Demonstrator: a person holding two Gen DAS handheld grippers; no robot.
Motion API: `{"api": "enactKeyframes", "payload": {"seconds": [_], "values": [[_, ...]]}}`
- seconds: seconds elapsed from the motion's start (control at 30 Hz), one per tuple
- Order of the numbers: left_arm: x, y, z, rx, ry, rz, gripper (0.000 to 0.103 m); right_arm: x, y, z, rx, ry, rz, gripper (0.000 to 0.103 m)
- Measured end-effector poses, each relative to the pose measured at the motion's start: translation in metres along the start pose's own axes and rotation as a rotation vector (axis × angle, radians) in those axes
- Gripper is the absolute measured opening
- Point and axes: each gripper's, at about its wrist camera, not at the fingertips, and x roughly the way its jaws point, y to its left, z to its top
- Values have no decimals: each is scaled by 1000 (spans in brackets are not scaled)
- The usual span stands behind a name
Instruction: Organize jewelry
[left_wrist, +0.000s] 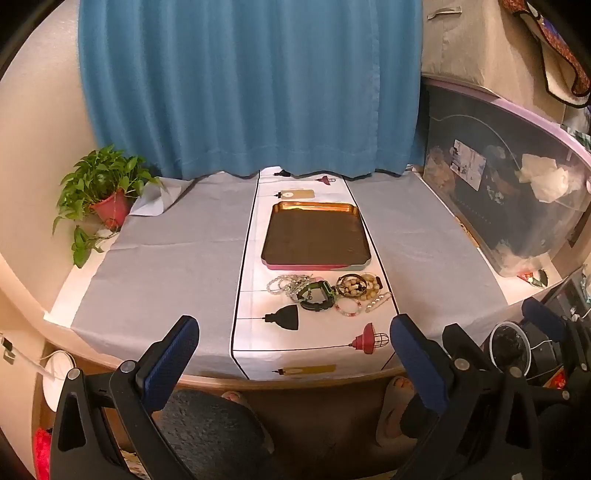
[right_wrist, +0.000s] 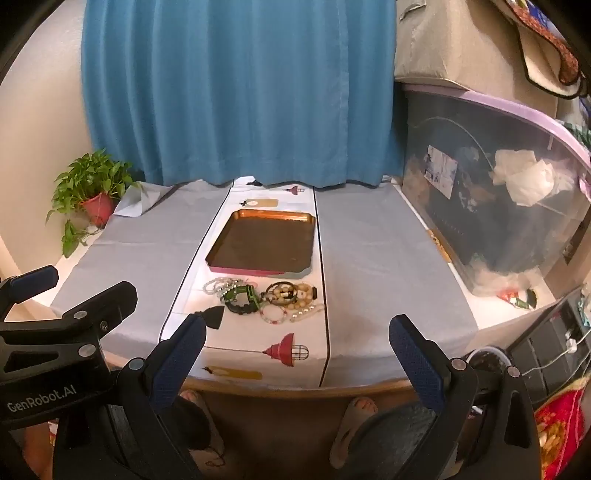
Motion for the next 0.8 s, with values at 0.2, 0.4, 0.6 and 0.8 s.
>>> {"api": "enactKeyframes", "payload": {"seconds": [0.2, 0.4, 0.6, 0.8], "values": [[-2, 4, -3, -13, 5, -16, 103, -1, 0, 2, -5, 9, 6, 99], [-2, 5, -5, -15, 12, -21, 103, -1, 0, -2, -4, 10, 9, 99], [-2, 6, -6, -15, 17, -23, 103, 1, -1, -4, -3, 14, 11, 99], [-2, 6, -6, -13, 19, -21, 103, 0, 0, -6, -6, 11, 10, 99]]}}
